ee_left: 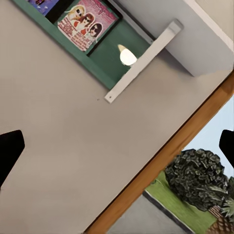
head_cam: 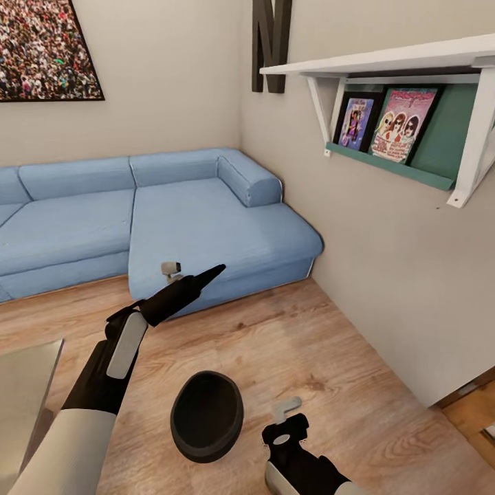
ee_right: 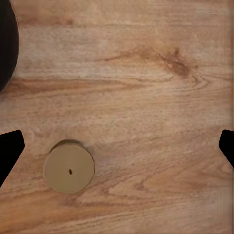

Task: Place each of the two pumpkins and all three candles from the living room inside a cabinet in the living room (use any cabinet), then make sure every cabinet is closed, and position the cauldron so it is next to a table in the living room.

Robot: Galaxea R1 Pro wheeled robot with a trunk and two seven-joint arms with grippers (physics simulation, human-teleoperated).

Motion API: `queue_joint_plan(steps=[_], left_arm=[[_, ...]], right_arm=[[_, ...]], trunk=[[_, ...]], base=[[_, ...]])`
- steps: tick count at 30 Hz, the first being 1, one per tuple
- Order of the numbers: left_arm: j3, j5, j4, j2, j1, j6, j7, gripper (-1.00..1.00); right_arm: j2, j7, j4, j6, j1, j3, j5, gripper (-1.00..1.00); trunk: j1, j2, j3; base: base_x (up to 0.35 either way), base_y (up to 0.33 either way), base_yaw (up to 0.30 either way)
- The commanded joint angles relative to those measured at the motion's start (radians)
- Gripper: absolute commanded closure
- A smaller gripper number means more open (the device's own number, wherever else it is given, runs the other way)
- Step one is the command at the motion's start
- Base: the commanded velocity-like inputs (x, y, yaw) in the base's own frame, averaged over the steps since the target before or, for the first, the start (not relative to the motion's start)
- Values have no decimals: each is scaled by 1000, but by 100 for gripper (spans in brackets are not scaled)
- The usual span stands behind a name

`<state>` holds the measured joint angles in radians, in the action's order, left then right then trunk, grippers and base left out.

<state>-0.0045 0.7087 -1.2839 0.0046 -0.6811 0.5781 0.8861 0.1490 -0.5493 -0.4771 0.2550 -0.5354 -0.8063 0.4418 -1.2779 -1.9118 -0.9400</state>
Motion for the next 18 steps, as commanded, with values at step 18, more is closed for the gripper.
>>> queue_joint_plan(steps=[18], left_arm=[[0, 5, -7, -21, 44, -6, 13, -100]], right_arm=[[-60, 22, -2, -5, -7, 12, 0, -100]], trunk=[[0, 0, 0]], base=[[0, 0, 0]])
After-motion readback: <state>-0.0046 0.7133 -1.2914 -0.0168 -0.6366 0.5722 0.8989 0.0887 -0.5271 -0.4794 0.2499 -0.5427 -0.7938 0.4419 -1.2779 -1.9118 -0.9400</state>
